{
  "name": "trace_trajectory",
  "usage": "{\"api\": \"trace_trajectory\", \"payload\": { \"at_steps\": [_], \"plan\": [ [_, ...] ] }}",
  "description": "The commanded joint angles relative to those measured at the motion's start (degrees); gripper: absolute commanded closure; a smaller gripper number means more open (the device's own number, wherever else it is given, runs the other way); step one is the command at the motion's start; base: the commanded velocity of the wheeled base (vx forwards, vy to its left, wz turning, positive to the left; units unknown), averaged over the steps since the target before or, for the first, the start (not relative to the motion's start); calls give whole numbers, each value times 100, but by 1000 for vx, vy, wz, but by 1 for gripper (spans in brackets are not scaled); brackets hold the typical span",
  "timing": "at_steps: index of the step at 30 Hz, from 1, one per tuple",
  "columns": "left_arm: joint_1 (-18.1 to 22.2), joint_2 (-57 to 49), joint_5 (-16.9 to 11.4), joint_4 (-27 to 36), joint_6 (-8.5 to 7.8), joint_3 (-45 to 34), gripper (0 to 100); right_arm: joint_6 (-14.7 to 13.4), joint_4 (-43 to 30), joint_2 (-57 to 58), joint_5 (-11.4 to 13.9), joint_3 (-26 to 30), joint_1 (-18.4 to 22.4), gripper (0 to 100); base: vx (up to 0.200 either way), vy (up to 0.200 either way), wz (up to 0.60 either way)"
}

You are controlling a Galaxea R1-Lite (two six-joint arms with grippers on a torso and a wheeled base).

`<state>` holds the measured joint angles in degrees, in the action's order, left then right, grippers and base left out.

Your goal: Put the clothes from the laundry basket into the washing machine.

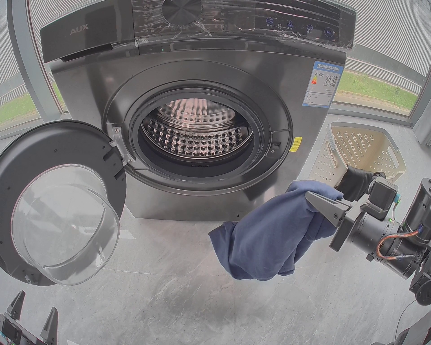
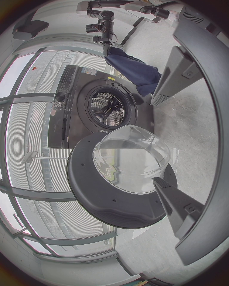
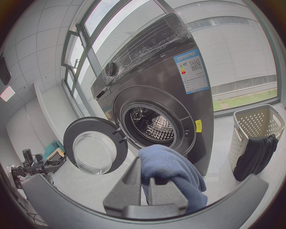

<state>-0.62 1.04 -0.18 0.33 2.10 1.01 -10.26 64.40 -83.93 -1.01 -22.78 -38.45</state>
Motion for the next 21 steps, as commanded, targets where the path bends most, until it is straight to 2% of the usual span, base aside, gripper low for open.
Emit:
{"api": "trace_trajectory", "payload": {
  "at_steps": [1, 21],
  "plan": [
    [1, 2, 1, 2, -8, -84, 0, -2, 2, -9, 5, 2, -5, 100, 0, 0, 0],
    [1, 2, 1, 2, -8, -84, 0, -19, 2, -62, 5, 11, -5, 100, 0, 0, 0]
  ]
}}
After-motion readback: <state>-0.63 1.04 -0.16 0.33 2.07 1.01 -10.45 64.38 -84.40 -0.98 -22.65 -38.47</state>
